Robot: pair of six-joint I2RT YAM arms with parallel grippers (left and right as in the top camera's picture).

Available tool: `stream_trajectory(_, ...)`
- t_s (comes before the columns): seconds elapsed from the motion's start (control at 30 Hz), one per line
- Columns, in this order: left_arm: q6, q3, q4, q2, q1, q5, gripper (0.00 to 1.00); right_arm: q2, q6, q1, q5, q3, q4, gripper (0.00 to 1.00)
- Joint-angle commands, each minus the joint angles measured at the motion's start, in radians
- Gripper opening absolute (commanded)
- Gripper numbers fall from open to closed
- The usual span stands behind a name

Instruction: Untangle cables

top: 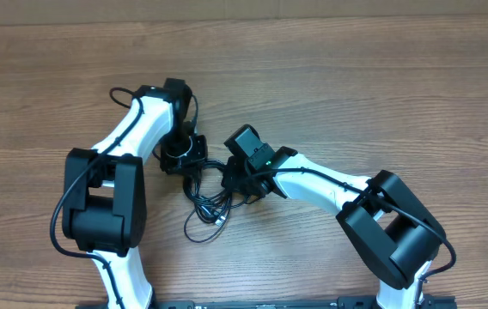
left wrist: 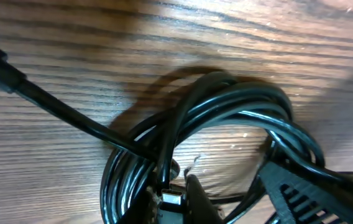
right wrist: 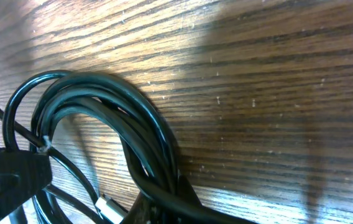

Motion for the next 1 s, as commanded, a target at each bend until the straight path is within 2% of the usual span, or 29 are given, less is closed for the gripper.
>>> stream_trajectory(0.0, -0.007, 0.013, -0.007, 0.013, -0.030, -0.042, 0.04, 0.013, 0.001, -0.005, 0.018, 0.016, 0.007, 0.04)
stream_trajectory(0.2, 0.005, 0.013, -0.007, 0.013, -0.075, -0.044, 0.04, 0.013, 0.001, -0.005, 0.018, 0.016, 0.006, 0.04)
stream_trajectory(0.27, 0.022, 0.013, -0.008, 0.013, -0.083, -0.044, 0.08, 0.013, 0.001, -0.005, 0.018, 0.016, 0.006, 0.04)
stream_trajectory(0.3, 0.024, 0.013, -0.006, 0.013, -0.084, -0.046, 0.11, 0.013, 0.001, -0.005, 0.018, 0.016, 0.006, 0.04)
stream_trajectory(0.4, 0.023, 0.019, -0.006, 0.013, -0.077, -0.058, 0.28, 0.013, 0.001, -0.005, 0.018, 0.016, 0.006, 0.04)
stream_trajectory(0.5, 0.024, 0.057, -0.048, 0.013, -0.054, -0.058, 0.39, 0.013, 0.001, -0.005, 0.018, 0.016, 0.006, 0.04)
stream_trajectory(0.6, 0.029, 0.113, -0.098, 0.013, -0.039, -0.058, 0.39, 0.013, 0.001, -0.005, 0.018, 0.016, 0.006, 0.04)
stream_trajectory(0.67, 0.032, 0.160, -0.127, 0.013, -0.037, -0.058, 0.30, 0.013, 0.001, -0.005, 0.018, 0.016, 0.006, 0.04)
stream_trajectory(0.7, 0.031, 0.168, -0.125, 0.013, -0.037, -0.058, 0.29, 0.013, 0.001, -0.005, 0.018, 0.016, 0.006, 0.04)
stream_trajectory(0.87, 0.031, 0.164, -0.090, 0.013, -0.039, -0.099, 0.33, 0.013, 0.001, -0.005, 0.018, 0.016, 0.003, 0.04)
stream_trajectory(0.97, 0.030, 0.153, -0.071, 0.013, -0.039, -0.141, 0.30, 0.013, 0.001, -0.005, 0.018, 0.016, 0.000, 0.04)
